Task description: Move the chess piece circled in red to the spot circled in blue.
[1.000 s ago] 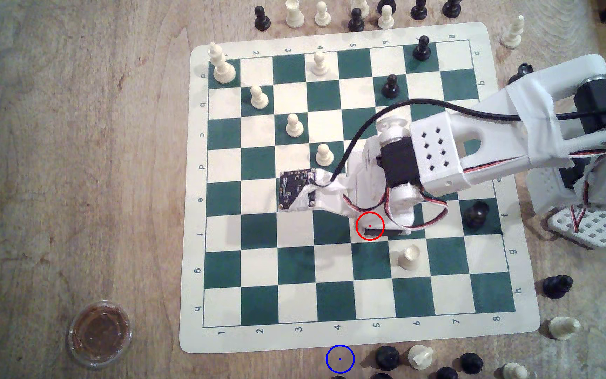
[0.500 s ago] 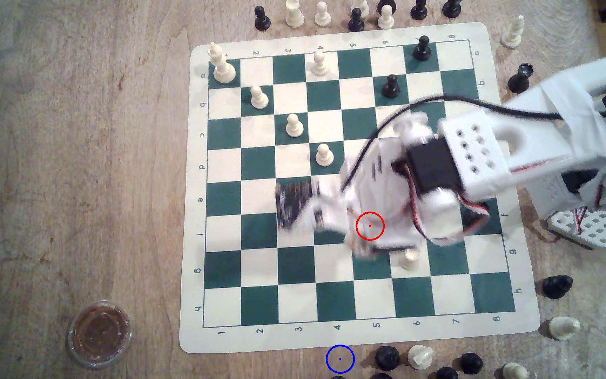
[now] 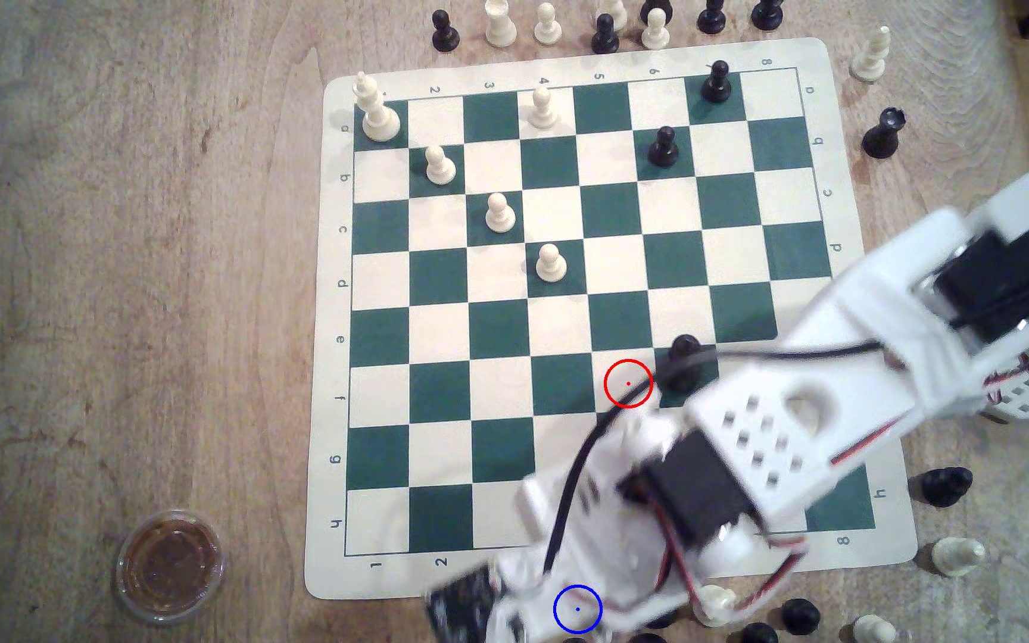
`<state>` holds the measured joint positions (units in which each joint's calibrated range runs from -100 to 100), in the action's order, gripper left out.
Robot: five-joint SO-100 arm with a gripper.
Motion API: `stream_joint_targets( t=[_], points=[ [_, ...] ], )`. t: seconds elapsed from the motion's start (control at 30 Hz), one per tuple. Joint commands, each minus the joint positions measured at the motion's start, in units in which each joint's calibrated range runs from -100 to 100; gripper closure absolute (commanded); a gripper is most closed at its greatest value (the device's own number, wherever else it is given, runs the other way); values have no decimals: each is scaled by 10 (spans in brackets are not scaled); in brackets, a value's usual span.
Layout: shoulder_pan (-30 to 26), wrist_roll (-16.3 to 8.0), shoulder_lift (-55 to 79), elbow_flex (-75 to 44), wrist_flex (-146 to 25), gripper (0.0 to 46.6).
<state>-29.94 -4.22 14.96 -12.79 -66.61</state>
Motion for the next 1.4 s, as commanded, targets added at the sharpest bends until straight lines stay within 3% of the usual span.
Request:
stream_joint_targets(
  t=[0.0, 1.17, 1.37],
  points=[
    [-19, -1, 26, -91, -2, 464],
    [-2, 2, 123, -97, -9, 460],
    [-3, 1, 123, -97, -9, 420]
  ],
)
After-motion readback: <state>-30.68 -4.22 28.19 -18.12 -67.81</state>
